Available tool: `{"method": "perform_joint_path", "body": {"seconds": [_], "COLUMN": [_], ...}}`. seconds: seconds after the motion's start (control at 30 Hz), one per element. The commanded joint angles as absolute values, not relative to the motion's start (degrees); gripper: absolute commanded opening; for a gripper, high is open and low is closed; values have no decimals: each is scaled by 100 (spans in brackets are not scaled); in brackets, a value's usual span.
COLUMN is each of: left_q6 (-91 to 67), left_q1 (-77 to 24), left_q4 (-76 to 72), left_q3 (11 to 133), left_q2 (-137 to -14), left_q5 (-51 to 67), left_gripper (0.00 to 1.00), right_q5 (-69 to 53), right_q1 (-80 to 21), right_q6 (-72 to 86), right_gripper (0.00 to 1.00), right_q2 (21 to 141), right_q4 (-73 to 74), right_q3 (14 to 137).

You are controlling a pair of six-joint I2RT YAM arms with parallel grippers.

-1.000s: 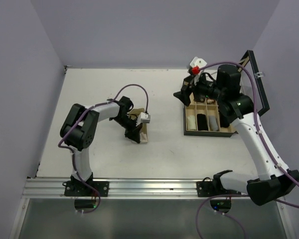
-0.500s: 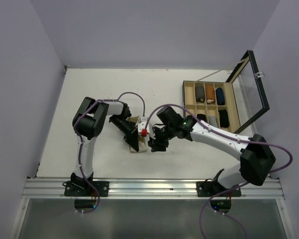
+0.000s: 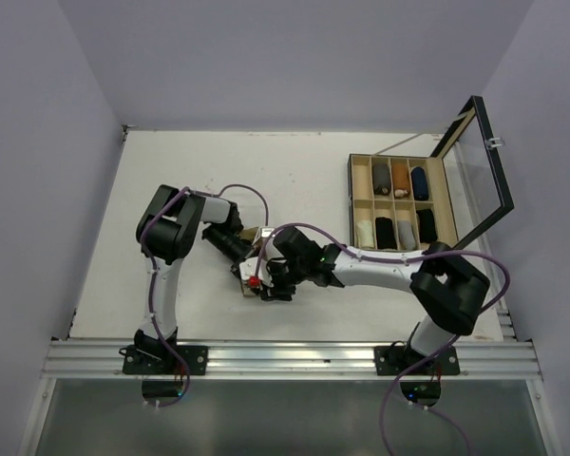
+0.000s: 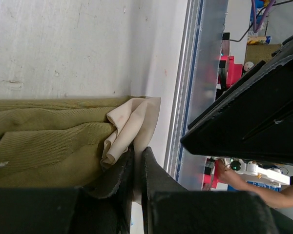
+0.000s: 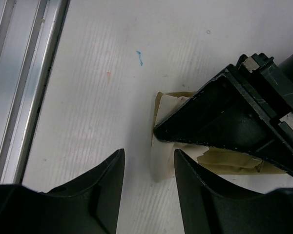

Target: Roll the underwear

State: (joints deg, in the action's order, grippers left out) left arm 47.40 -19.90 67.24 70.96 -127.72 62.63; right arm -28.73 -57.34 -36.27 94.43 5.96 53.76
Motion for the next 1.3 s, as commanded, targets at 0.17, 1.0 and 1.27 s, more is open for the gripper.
{"method": "perform_joint_path", "body": {"seconds": [0.17, 1.0, 1.27], "left_q6": [5045, 5326, 6004], "left_q1": [-1916, 386, -648], "left_q4": [5643, 5874, 4221], "left_q3": [6847, 6779, 4564], "left_q2": [-12973, -8950, -6198], "left_q5": [4939, 4819, 3351], "left_gripper": [1, 30, 35], "right_q5": [-2760, -5562, -6002], "right_q1": [-5730, -4597, -4386], "right_q6": [-3849, -1065, -203], "right_gripper": [45, 0, 0], "right_q2": [10028, 12267, 13411], "right_q4": [-114, 1247, 2030], "right_q3": [5519, 7435, 8471]}}
